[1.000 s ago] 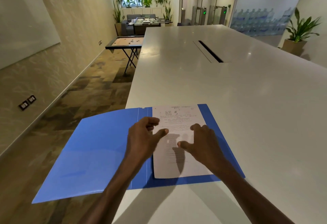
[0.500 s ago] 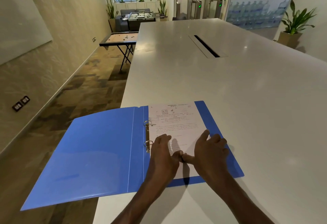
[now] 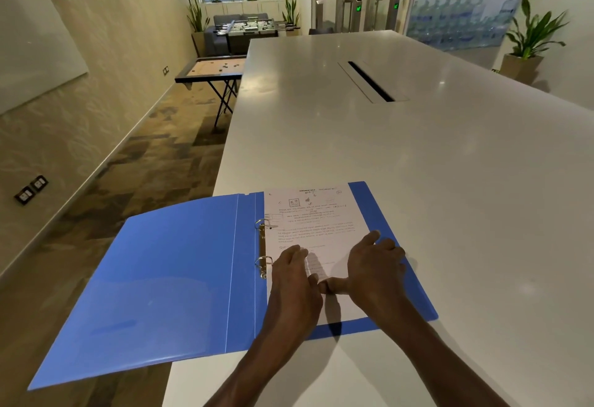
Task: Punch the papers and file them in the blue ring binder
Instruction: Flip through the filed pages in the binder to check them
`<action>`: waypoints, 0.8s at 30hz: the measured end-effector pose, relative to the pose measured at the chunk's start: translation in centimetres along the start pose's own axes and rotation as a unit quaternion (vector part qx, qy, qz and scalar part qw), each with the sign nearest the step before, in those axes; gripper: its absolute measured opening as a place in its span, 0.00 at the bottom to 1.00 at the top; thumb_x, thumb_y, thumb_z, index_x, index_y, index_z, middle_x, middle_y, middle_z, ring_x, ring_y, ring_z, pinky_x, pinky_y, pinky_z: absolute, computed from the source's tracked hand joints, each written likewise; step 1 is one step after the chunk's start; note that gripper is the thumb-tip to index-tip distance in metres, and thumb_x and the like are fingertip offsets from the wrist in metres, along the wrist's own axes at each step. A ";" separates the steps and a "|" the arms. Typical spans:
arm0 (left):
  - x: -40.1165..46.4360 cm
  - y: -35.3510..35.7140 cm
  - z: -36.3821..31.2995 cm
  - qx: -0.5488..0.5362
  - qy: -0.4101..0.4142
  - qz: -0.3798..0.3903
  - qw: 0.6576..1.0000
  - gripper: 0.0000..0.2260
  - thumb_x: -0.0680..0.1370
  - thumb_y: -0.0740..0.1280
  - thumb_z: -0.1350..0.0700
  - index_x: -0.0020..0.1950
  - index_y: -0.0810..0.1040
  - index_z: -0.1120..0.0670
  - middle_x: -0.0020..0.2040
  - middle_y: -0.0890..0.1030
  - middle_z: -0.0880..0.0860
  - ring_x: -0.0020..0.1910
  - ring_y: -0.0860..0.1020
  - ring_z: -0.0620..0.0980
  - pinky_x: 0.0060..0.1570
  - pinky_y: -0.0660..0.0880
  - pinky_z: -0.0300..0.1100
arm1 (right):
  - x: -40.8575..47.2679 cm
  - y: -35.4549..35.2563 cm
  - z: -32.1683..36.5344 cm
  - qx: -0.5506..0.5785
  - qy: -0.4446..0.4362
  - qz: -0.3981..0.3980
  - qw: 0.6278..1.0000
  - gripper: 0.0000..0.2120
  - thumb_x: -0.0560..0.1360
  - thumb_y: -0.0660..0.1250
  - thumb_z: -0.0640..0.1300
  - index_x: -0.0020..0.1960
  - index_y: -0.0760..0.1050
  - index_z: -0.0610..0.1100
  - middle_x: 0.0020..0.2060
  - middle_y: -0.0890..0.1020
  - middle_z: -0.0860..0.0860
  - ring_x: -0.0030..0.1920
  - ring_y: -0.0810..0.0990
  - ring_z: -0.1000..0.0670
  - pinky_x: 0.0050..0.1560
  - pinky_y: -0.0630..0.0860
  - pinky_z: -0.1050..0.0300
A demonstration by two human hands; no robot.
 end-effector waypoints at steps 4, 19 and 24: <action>-0.2 -0.1 0.0 0.002 0.005 0.000 1.000 0.24 0.80 0.65 0.63 0.75 0.63 0.57 0.77 0.61 0.52 0.76 0.58 0.50 0.72 0.61 0.41 | 0.4 0.3 0.0 0.042 -0.042 -0.011 0.998 0.51 0.61 0.72 0.69 0.69 0.59 0.36 0.61 0.70 0.40 0.60 0.72 0.44 0.56 0.72 0.55; -0.5 -1.1 -0.9 0.024 0.090 -0.012 0.996 0.13 0.76 0.71 0.59 0.61 0.81 0.52 0.67 0.74 0.51 0.66 0.72 0.48 0.56 0.65 0.28 | 0.4 -0.6 -3.4 0.564 -0.055 0.054 0.822 0.26 0.72 0.73 0.47 0.65 0.65 0.49 0.55 0.78 0.49 0.48 0.80 0.50 0.44 0.79 0.57; -0.7 -1.2 -2.4 -0.044 0.085 0.030 0.995 0.13 0.75 0.72 0.46 0.58 0.81 0.47 0.58 0.77 0.43 0.53 0.71 0.37 0.44 0.64 0.22 | -0.1 -1.1 -3.9 0.579 -0.075 0.012 0.812 0.11 0.79 0.64 0.50 0.56 0.76 0.44 0.46 0.83 0.51 0.42 0.81 0.51 0.38 0.75 0.62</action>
Point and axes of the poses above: each hand's wrist, its own x-axis towards the middle knuckle, its own y-axis out of the palm, z = x × y, the point moved 3 cm from there along x, towards the middle knuckle
